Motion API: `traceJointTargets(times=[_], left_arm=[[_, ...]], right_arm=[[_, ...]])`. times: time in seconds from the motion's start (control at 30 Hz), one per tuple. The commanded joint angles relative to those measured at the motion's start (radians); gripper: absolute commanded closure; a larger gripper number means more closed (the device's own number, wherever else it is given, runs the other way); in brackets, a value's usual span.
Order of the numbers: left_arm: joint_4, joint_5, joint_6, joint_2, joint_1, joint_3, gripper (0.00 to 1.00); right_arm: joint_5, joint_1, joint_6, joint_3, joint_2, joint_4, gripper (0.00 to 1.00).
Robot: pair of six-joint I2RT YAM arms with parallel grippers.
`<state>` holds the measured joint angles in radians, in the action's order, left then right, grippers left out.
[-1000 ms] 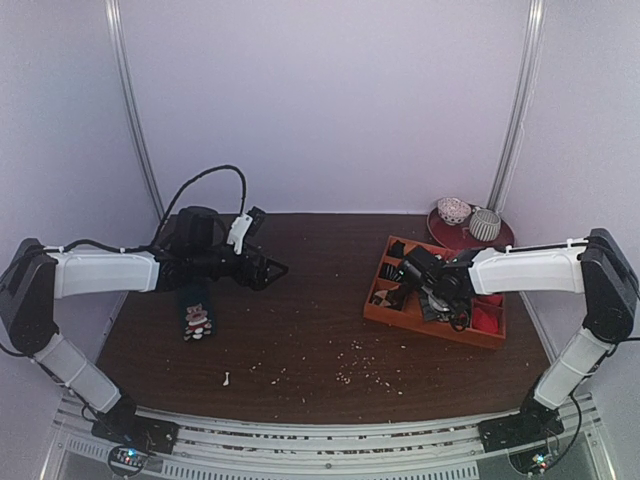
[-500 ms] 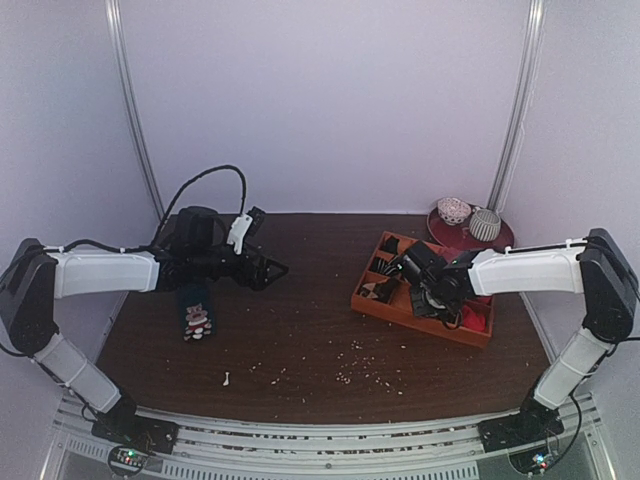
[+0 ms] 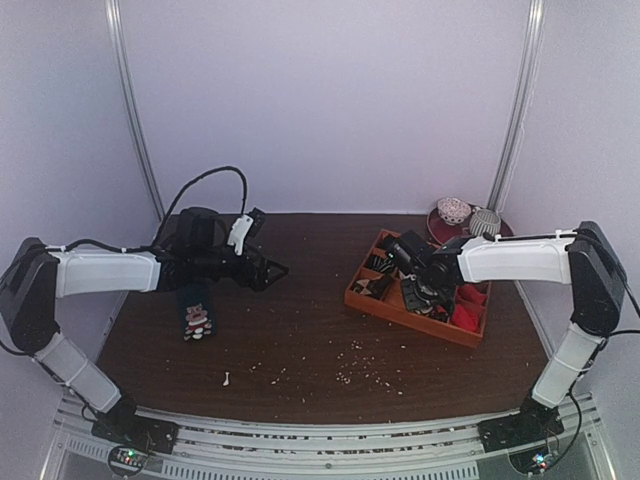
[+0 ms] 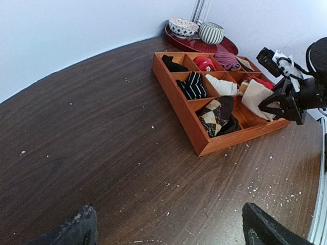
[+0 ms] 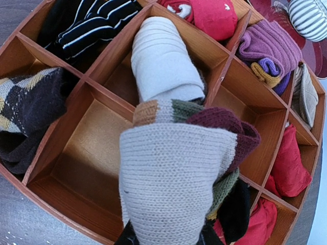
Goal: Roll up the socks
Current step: Move the storage box to the center of the board, then place a pair of socks in the storage box.
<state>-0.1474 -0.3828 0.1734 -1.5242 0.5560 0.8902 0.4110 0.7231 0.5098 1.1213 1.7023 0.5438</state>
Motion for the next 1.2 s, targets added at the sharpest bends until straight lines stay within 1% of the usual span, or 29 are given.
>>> traceJointTargets(times=[0.0,0.27,0.63,0.73,0.83,0.97,1.17], left_arm=[[-0.008,-0.008,-0.015,0.002,-0.001,-0.007,0.02],[-0.016,-0.011,-0.017,0.001,-0.002,-0.011,0.02],[-0.020,-0.014,-0.018,0.001,-0.001,-0.016,0.02],[-0.025,-0.017,-0.017,-0.004,-0.001,-0.017,0.02],[-0.024,-0.020,-0.015,-0.007,-0.001,-0.016,0.02],[-0.018,-0.020,-0.017,-0.004,-0.002,-0.017,0.02],[-0.018,-0.020,-0.016,0.000,-0.002,-0.022,0.02]], right_arm=[[-0.094,0.001,-0.008,0.031,0.049,0.007,1.00],[-0.030,-0.013,-0.020,0.104,0.005,0.079,1.00],[0.047,-0.033,-0.019,0.091,-0.064,0.139,1.00],[0.025,-0.037,-0.022,0.075,-0.073,0.116,1.00],[-0.012,-0.037,-0.017,0.072,-0.038,0.082,1.00],[-0.024,-0.041,-0.017,0.066,-0.001,0.020,1.00],[-0.055,-0.044,-0.005,0.066,0.048,-0.028,1.00]])
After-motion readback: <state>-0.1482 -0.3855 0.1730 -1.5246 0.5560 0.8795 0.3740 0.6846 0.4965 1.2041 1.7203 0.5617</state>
